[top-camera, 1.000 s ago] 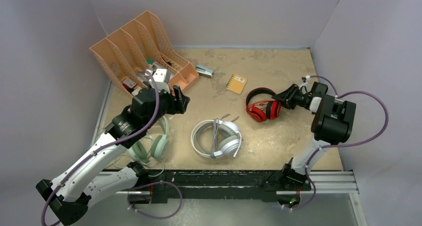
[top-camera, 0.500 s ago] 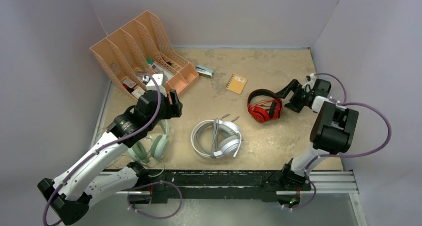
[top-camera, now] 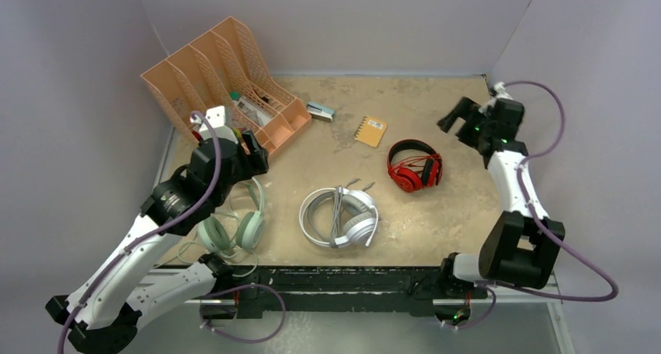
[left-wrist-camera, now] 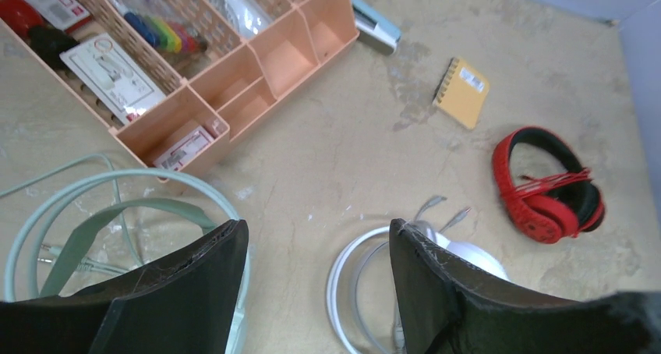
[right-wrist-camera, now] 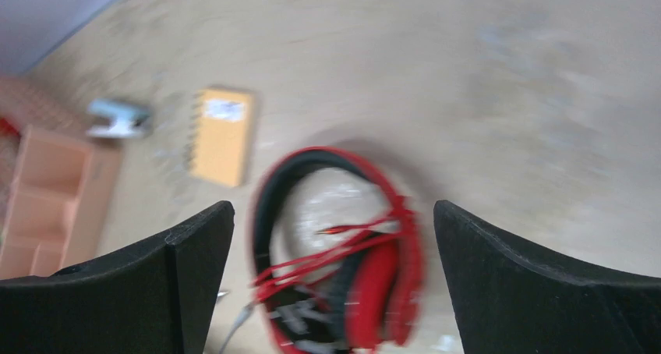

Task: Wrap the headphones
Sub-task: Place the headphones at the center of the board, then pick up the headphones from the center of the board.

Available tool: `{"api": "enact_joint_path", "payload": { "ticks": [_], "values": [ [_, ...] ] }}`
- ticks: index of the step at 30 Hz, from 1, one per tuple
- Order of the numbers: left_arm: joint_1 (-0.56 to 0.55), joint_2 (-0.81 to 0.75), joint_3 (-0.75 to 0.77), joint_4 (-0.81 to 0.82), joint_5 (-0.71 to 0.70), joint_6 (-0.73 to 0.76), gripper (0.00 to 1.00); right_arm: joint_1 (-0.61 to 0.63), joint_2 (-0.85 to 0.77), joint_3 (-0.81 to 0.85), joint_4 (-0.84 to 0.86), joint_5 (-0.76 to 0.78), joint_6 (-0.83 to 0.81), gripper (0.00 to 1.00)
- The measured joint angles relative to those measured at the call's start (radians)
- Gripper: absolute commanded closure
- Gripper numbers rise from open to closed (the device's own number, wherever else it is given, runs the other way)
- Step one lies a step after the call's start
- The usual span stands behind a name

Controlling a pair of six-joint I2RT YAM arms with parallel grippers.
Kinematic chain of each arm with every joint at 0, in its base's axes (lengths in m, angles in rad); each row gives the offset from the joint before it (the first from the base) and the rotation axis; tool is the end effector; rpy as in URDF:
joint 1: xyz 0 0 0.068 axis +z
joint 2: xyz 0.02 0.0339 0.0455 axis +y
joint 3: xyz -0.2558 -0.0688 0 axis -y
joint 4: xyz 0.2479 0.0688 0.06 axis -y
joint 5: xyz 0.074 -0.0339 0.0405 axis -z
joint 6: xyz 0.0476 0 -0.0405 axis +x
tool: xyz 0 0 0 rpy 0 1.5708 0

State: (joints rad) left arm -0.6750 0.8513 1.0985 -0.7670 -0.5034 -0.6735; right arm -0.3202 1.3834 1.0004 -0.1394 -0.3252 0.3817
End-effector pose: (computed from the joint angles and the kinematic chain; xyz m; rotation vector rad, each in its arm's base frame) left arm 0.1529 -0.0930 0.3673 -0.2988 2.0141 -0.3245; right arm 0.3160 -0.0888 0.2684 0.5287 2.0168 0.3772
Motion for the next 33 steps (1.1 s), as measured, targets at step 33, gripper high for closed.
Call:
{"api": "enact_joint_path", "payload": {
  "ticks": [33],
  "values": [
    [0.001,-0.272,0.154,-0.088,0.116,-0.098,0.31,1.415,0.697,0.669,-0.035,0.449,0.177,0.12]
  ]
}}
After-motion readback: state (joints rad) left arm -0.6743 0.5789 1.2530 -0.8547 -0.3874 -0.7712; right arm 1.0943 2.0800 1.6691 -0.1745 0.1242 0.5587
